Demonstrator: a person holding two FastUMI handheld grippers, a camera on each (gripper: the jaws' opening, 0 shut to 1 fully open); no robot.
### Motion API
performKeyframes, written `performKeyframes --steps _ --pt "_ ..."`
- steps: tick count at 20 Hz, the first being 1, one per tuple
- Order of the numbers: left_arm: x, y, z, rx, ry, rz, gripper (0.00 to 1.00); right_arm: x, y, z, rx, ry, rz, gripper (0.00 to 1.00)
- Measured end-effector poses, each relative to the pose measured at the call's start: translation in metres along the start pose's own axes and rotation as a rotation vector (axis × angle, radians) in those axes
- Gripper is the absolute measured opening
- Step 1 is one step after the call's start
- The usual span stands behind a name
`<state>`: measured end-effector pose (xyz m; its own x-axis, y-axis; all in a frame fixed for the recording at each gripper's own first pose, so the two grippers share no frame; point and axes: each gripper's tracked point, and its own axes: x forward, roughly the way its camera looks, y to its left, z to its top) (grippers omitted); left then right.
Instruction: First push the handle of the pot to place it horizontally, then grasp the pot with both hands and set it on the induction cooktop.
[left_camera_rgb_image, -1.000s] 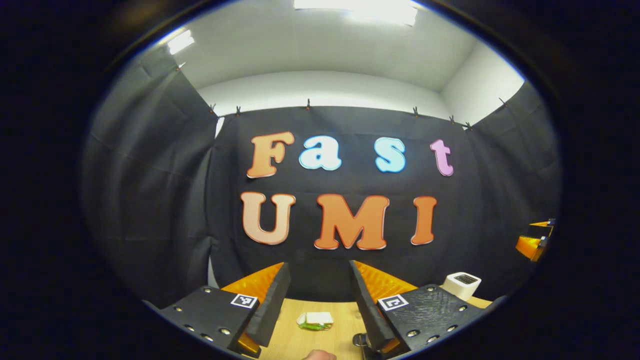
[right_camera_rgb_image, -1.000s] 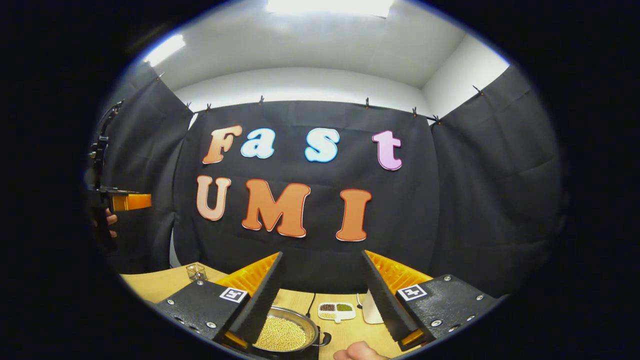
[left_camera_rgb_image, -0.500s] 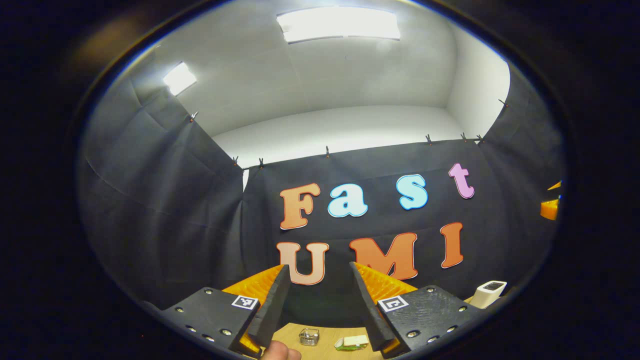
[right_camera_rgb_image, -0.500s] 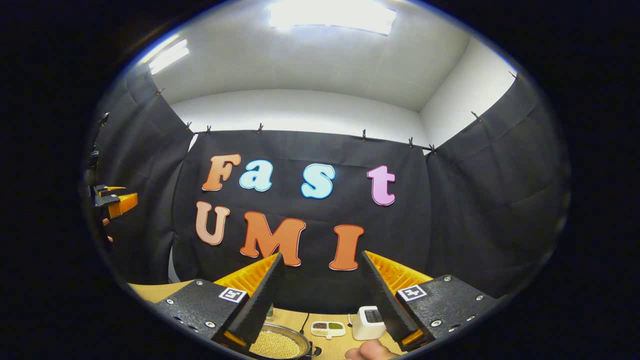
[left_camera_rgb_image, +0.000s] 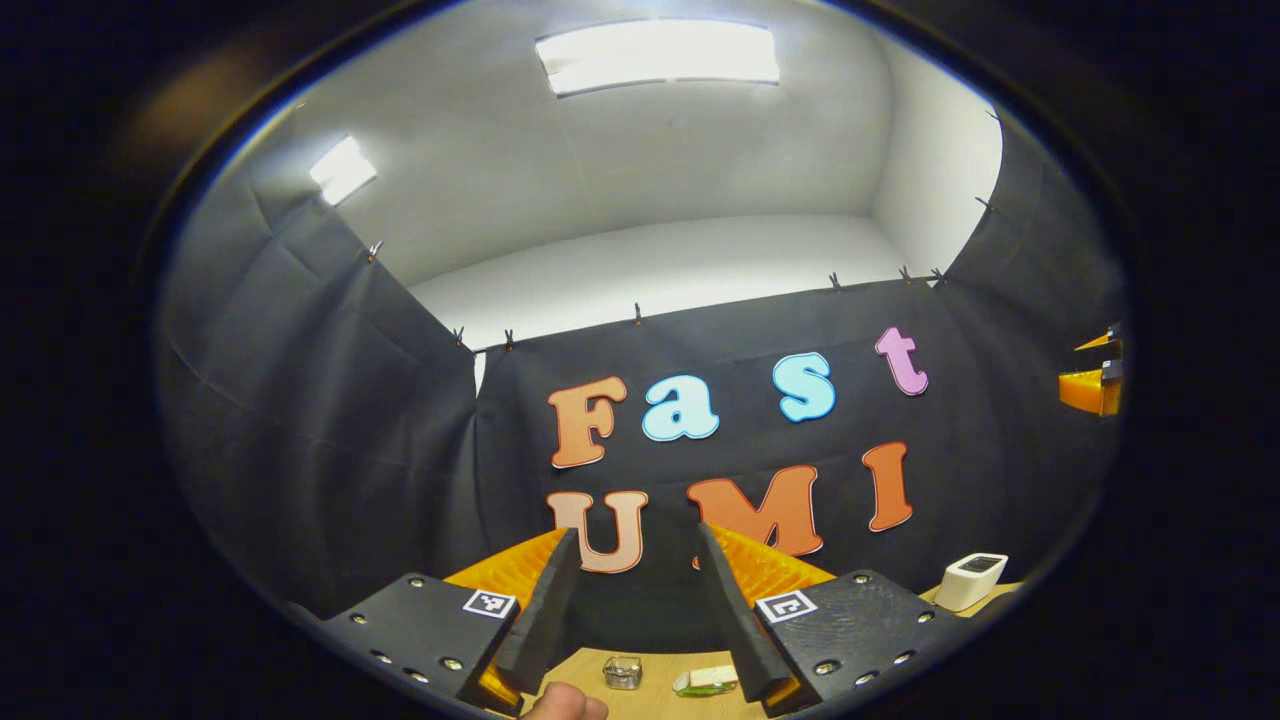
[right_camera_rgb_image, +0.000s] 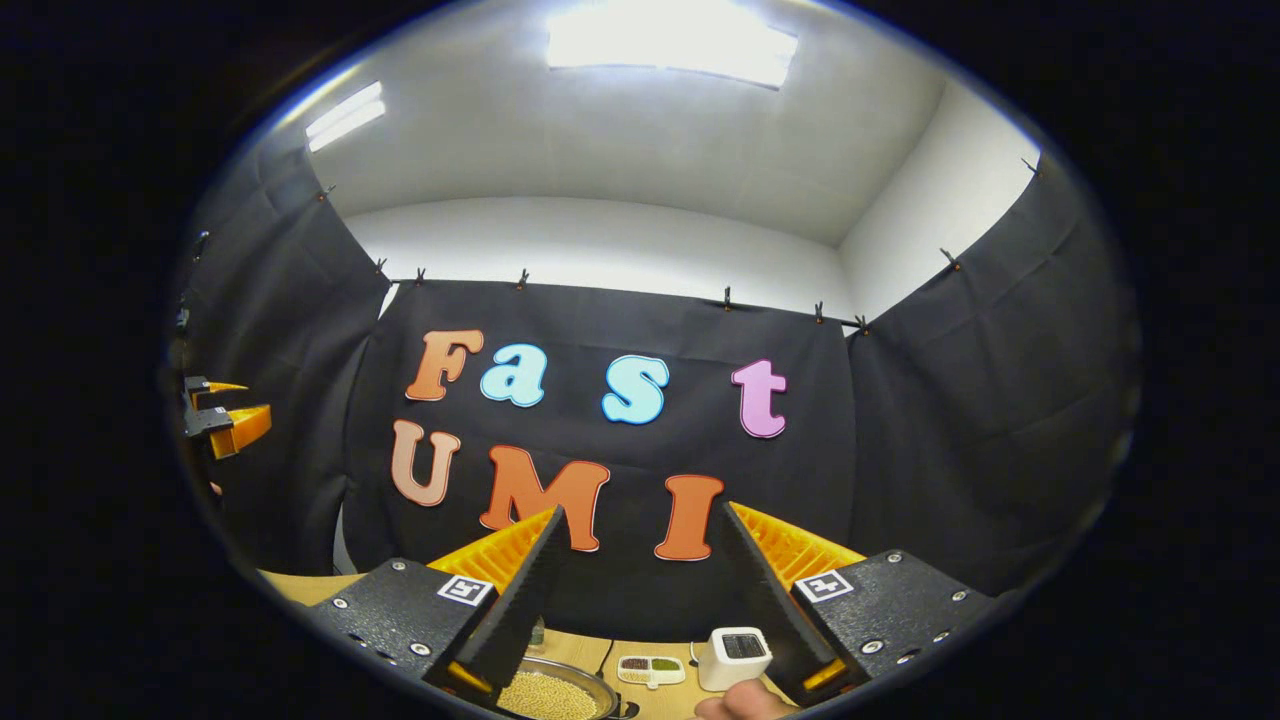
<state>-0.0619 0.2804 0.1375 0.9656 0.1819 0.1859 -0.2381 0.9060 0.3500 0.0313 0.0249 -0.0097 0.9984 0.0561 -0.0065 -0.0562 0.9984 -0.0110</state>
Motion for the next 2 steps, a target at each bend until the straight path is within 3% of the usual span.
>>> performKeyframes --steps 2 --pt "-0.0026 0.0006 0.0113 0.0 -0.035 0.01 0.72 0.0021 0.004 -0.004 -0.005 0.009 0.007 0.94"
